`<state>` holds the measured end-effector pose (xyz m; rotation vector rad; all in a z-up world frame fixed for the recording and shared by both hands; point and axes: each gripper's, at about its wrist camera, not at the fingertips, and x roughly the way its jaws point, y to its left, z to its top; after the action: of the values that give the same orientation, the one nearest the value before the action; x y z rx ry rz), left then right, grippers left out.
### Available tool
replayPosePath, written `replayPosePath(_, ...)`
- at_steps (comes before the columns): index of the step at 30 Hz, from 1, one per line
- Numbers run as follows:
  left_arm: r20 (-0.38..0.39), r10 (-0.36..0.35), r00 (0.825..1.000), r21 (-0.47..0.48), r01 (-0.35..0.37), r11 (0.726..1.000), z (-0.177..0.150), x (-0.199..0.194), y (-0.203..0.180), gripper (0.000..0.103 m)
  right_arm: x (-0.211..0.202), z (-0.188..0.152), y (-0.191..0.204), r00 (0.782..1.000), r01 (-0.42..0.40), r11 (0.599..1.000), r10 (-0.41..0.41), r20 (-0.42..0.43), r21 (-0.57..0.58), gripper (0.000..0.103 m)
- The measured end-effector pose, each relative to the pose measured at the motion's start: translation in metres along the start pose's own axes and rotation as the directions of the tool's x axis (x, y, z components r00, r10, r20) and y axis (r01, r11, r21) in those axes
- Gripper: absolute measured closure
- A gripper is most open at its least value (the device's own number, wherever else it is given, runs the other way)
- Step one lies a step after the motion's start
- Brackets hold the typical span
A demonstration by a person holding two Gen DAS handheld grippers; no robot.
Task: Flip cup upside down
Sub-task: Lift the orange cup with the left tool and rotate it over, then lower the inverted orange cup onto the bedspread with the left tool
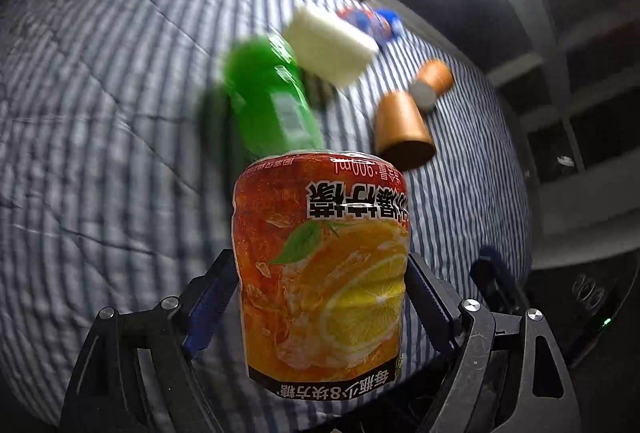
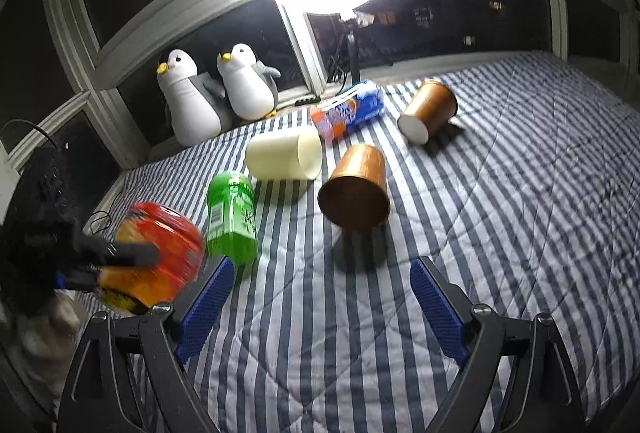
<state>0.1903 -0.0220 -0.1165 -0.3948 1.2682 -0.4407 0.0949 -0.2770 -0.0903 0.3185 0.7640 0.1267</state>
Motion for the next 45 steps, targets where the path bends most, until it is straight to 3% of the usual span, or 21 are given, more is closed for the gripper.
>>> replayPosePath(6,-0.046,0.016,0.999,0.018,-0.016,1.000,-0.014,0.036,-0.016,0.018,0.001,0.000,-0.014,0.998,-0.014,1.000,0.015,-0.057,0.020,0.016)
replayPosePath(13,-0.055,0.023,0.998,-0.003,-0.023,1.000,-0.005,0.060,-0.014,0.017,0.011,0.003,-0.032,0.991,-0.041,0.995,0.053,-0.126,0.093,0.016)
replayPosePath(20,-0.034,0.020,0.999,0.000,-0.020,1.000,-0.006,0.047,-0.010,0.011,0.026,0.003,-0.031,0.977,-0.078,0.987,0.104,-0.186,0.142,0.016)
replayPosePath(24,0.025,0.037,0.999,0.030,-0.037,0.999,-0.011,0.018,-0.008,0.011,0.033,0.008,-0.017,0.965,-0.113,0.983,0.144,-0.219,0.145,0.016)
replayPosePath(29,0.124,0.077,0.989,0.045,-0.083,0.996,-0.031,-0.031,0.008,0.011,0.055,0.019,0.005,0.928,-0.172,0.974,0.210,-0.309,0.146,0.016)
replayPosePath(34,0.167,0.078,0.983,-0.017,-0.076,0.997,-0.054,-0.064,0.039,0.011,0.093,0.027,0.021,0.864,-0.204,0.959,0.271,-0.425,0.196,0.016)
replayPosePath(42,0.191,0.078,0.979,-0.076,-0.065,0.995,-0.075,-0.080,0.068,0.011,0.131,0.016,0.039,0.790,-0.220,0.954,0.297,-0.537,0.204,0.016)
replayPosePath(45,0.199,0.076,0.977,-0.090,-0.059,0.994,-0.079,-0.084,0.073,0.011,0.136,0.014,0.041,0.780,-0.232,0.948,0.315,-0.542,0.217,0.016)
